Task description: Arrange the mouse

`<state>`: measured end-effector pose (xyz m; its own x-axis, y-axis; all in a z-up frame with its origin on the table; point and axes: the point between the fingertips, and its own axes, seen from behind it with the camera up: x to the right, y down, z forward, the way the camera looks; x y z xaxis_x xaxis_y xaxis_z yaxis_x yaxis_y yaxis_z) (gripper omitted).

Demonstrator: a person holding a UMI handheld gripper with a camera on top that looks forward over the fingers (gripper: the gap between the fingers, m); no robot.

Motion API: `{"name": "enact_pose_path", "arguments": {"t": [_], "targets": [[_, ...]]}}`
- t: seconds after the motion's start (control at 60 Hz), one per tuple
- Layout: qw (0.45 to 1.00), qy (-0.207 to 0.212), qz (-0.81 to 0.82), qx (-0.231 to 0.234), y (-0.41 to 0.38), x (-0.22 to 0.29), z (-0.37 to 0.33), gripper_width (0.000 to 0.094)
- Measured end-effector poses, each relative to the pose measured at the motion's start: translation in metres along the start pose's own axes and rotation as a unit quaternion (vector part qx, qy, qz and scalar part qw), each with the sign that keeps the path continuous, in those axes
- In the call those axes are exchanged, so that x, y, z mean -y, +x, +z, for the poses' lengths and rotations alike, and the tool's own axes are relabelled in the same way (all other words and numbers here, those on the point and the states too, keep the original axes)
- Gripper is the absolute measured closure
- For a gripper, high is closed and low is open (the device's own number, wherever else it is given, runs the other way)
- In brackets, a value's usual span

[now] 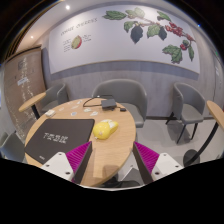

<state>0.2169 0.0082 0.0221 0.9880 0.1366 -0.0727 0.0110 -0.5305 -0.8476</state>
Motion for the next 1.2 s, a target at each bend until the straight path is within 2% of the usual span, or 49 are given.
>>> {"name": "enact_pose_path", "arguments": {"t": [0.05, 0.067, 0.1, 0.133, 0.283, 0.367, 0.433, 0.483, 0.533, 0.65, 0.783, 0.9, 1.033, 1.1, 1.2], "targets": [[1.0, -0.013, -0.011, 0.013, -0.01, -0.001, 0.023, 0.0098], [0.999, -0.027, -0.011, 0.018, -0.023, 0.006, 0.002, 0.0102], [0.999, -0.03, -0.016, 0.027, -0.023, 0.006, 0.015, 0.0104], [0.999, -0.027, -0.017, 0.02, -0.041, 0.01, 0.055, 0.0107], [0.998, -0.057, -0.016, 0.015, -0.048, 0.015, 0.099, 0.012], [0.998, -0.053, -0.026, -0.004, -0.043, 0.025, 0.118, 0.0158], [0.998, -0.057, -0.021, 0.0, -0.044, 0.032, 0.127, 0.0216], [0.998, -0.056, -0.02, -0.006, -0.042, 0.033, 0.133, 0.0321], [0.998, -0.058, -0.02, -0.012, -0.04, 0.034, 0.134, 0.0367], [0.999, -0.049, 0.003, -0.018, -0.034, 0.035, 0.132, 0.0557], [0.997, -0.004, 0.012, -0.078, -0.002, 0.051, 0.108, 0.0577], [0.997, 0.033, 0.073, -0.015, -0.059, 0.084, 0.066, 0.0577], [0.997, 0.069, 0.018, 0.033, -0.15, 0.109, 0.032, 0.0577], [0.996, 0.067, -0.005, 0.056, -0.195, 0.102, 0.032, 0.0578], [0.996, 0.04, -0.024, 0.081, -0.238, 0.066, 0.044, 0.0578]]}}
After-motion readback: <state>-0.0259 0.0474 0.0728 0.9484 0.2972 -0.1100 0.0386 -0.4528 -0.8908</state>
